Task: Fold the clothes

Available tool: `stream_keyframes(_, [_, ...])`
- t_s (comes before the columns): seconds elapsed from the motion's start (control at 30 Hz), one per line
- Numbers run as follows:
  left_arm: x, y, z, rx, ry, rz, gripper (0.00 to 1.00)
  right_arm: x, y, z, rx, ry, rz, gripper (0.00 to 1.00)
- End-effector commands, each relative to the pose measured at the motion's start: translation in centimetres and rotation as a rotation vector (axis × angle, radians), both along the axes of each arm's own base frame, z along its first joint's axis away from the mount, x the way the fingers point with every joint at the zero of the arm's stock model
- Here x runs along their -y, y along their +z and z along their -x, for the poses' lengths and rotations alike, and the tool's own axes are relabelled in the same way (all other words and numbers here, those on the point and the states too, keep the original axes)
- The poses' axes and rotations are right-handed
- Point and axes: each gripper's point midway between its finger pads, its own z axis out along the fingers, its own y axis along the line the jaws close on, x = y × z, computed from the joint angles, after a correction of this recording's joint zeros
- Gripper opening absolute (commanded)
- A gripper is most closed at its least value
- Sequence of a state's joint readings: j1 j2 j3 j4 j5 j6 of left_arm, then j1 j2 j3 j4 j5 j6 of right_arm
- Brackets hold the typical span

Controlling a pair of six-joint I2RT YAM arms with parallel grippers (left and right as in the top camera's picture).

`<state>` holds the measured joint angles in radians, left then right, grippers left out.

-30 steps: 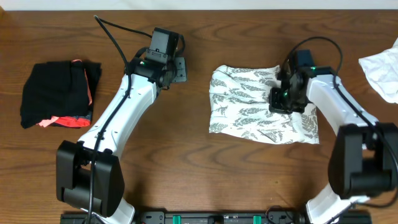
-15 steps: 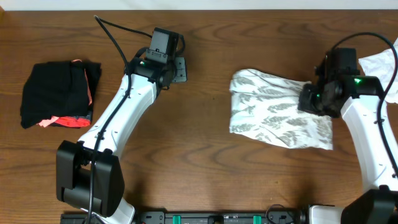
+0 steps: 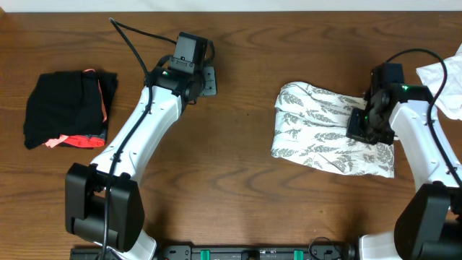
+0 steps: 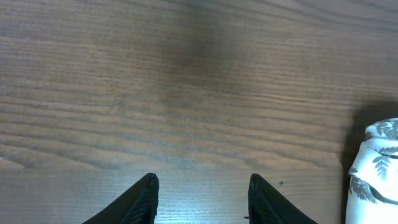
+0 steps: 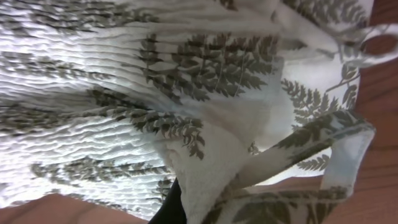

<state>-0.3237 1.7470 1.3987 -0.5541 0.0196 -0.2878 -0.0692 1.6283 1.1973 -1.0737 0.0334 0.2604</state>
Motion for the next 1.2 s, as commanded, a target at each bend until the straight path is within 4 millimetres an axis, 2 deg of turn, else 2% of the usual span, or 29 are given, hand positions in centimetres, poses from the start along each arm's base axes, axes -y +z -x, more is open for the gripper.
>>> stream_keyframes(0.0, [0.1,0.0,-0.1,-0.004,0.0,-0.004,0.48,0.8,-0.9,0.9,-0.038,-0.038,0.039,0.02])
stream_keyframes(0.07, [0.4,-0.1,0.1,-0.01,-0.009,-0.002,0.48,1.3,-1.3,1.4,-0.051,-0.058,0.067,0.02])
stream_keyframes(0.13, [1.5,-0.1,0.6,-0.025,-0.042,0.028,0.48,1.5,-1.8,1.8,-0.061,-0.064,0.083,0.03])
stream_keyframes(0.33, [6.2,0.0,2.6,-0.058,-0.175,0.117,0.48,1.4,-3.9,2.8,-0.075,-0.062,0.083,0.11])
stream_keyframes(0.5, [10.6,0.1,4.9,-0.054,-0.304,0.113,0.48,1.4,-5.6,3.4,-0.072,-0.063,0.083,0.13])
stream_keyframes(0.7, [15.7,0.5,7.7,-0.03,-0.434,0.123,0.49,1.2,-6.4,3.8,-0.073,-0.063,0.076,0.13])
stream_keyframes(0.8, [17.4,0.4,8.3,-0.009,-0.469,0.121,0.49,1.2,-6.4,3.7,-0.069,-0.063,0.075,0.13])
stream_keyframes(1.17, [22.1,-3.0,9.0,0.0,-0.552,0.13,0.49,0.8,-6.5,3.5,-0.06,-0.065,0.049,0.11])
